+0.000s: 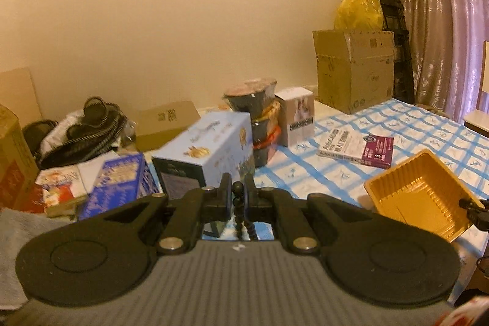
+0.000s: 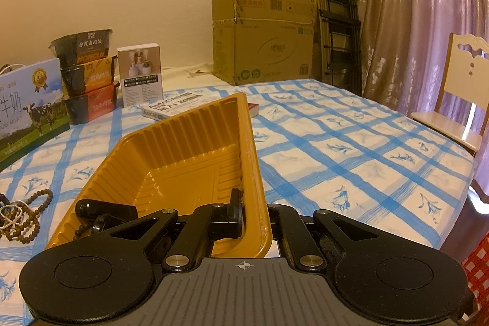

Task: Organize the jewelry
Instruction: 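Lift the long bead strand high with the left tool to untangle it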

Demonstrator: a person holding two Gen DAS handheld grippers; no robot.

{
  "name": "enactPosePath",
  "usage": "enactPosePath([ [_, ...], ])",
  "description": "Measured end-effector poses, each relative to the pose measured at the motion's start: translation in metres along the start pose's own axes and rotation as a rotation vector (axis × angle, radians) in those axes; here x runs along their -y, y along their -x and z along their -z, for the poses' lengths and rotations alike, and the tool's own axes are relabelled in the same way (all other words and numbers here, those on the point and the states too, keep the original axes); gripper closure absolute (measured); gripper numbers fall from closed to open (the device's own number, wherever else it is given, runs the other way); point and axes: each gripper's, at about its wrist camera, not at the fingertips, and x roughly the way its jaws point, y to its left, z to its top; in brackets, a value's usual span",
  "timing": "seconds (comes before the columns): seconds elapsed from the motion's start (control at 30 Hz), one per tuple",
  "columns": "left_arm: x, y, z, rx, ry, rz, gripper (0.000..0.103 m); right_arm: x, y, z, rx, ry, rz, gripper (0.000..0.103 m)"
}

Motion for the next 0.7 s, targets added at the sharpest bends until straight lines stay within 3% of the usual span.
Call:
enactPosePath([
  [0.7, 0.010, 0.044, -0.076, 0.081, -0.077, -0.013, 0.096, -0.007, 0.000, -0.006, -0.003, 0.026, -0.010, 0.098],
])
